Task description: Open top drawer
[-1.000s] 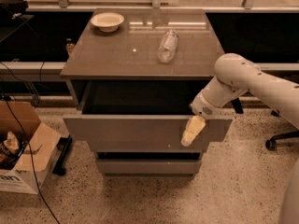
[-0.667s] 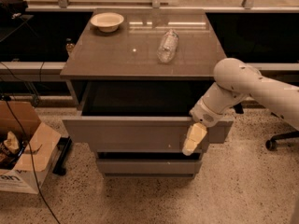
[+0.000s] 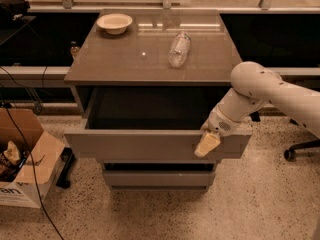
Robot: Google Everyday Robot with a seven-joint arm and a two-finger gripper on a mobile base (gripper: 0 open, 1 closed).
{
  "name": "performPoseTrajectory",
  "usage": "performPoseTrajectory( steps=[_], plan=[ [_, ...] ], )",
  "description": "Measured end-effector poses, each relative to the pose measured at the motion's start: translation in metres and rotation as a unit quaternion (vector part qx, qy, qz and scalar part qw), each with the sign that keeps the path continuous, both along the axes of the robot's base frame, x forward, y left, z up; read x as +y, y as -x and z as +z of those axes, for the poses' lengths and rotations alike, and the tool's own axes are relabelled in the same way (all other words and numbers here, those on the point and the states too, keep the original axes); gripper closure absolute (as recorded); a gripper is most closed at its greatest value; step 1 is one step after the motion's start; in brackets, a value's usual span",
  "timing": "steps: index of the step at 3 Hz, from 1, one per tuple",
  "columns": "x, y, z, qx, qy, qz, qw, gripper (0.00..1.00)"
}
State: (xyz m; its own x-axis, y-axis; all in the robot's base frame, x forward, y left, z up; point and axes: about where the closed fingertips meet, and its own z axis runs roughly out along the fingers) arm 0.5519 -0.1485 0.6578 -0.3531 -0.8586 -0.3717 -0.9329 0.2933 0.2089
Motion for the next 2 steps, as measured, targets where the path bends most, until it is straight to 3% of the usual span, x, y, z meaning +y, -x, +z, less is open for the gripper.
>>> performPoseTrajectory(
  steps=[1, 2],
  plan=[
    [0.0, 0.0, 0.0, 0.0, 0.0, 0.0, 1.0, 0.46],
    [0.0, 0.0, 0.0, 0.0, 0.0, 0.0, 1.0, 0.23]
  ],
)
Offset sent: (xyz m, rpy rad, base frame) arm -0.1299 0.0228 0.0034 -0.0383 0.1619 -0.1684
